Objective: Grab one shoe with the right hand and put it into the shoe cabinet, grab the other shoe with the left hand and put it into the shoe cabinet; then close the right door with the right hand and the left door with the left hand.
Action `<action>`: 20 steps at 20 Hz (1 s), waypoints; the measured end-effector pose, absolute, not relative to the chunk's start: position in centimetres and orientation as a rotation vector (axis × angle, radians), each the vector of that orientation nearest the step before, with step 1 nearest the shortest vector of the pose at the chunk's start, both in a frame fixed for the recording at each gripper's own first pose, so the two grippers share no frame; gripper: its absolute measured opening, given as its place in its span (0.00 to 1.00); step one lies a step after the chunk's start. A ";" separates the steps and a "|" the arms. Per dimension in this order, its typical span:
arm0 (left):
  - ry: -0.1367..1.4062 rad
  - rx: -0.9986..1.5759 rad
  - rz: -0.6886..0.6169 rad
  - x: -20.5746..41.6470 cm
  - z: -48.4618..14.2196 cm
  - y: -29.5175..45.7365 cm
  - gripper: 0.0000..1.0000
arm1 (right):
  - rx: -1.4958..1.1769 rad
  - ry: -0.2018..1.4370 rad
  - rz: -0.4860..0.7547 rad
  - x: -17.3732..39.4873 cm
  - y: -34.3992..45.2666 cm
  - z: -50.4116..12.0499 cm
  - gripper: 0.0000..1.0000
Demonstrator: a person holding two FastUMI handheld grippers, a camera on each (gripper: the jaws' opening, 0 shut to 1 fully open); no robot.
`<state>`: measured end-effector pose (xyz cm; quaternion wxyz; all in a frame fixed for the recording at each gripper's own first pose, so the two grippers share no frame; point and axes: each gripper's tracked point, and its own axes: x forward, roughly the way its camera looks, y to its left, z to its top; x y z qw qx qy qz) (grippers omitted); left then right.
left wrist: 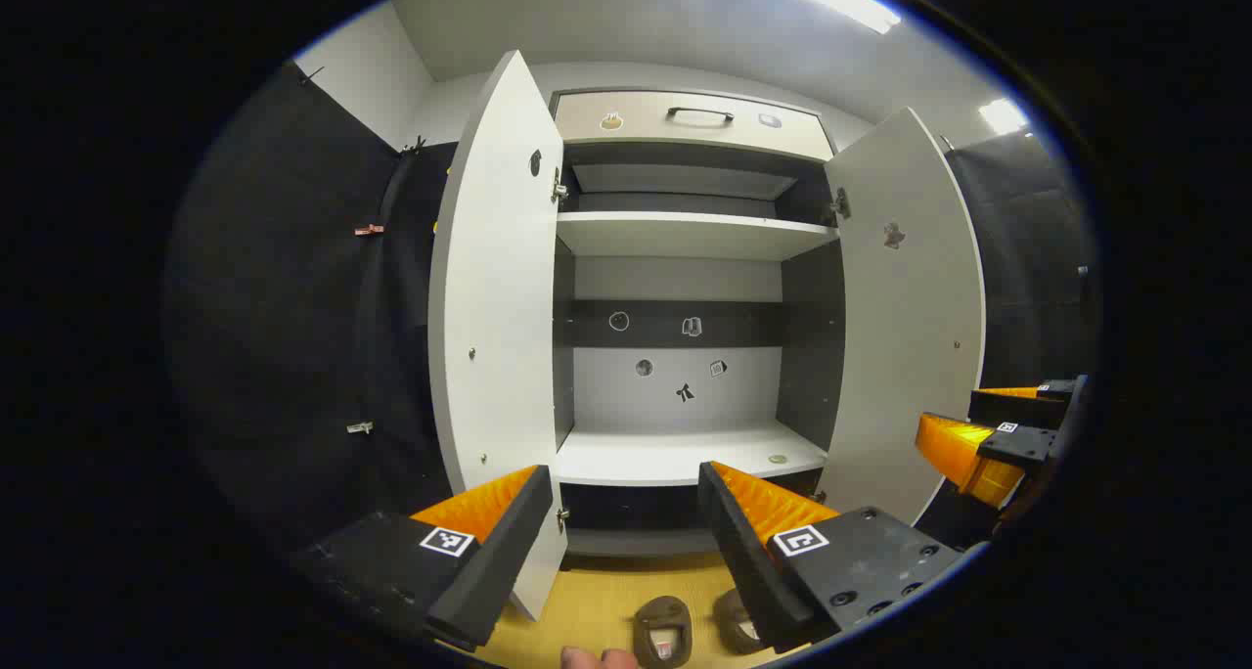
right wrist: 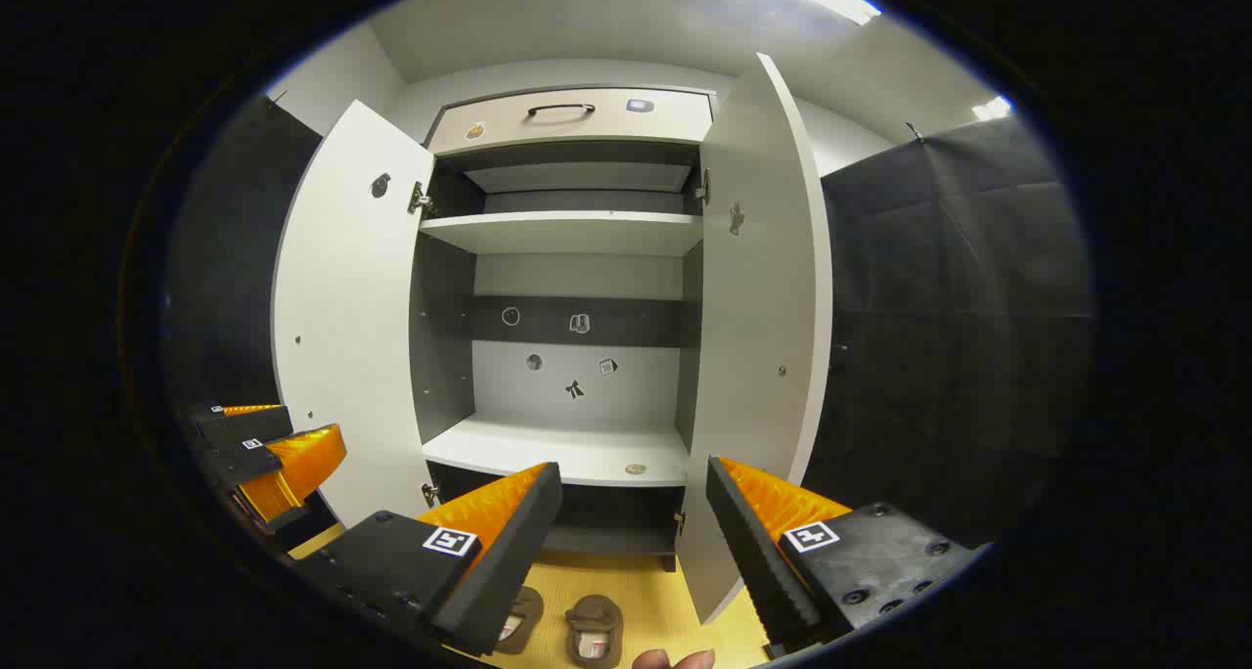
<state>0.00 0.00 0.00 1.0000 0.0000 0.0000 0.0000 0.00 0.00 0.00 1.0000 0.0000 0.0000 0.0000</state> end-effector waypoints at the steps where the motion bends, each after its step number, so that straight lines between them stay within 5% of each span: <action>1: 0.002 0.010 -0.003 0.1 -0.2 0.0 0.95 | -0.001 0.001 -0.003 0.0 0.0 -0.1 0.98; 20: -0.009 0.051 -0.016 0.4 0.0 -0.3 0.95 | 0.017 -0.009 0.019 0.2 1.3 -0.1 0.98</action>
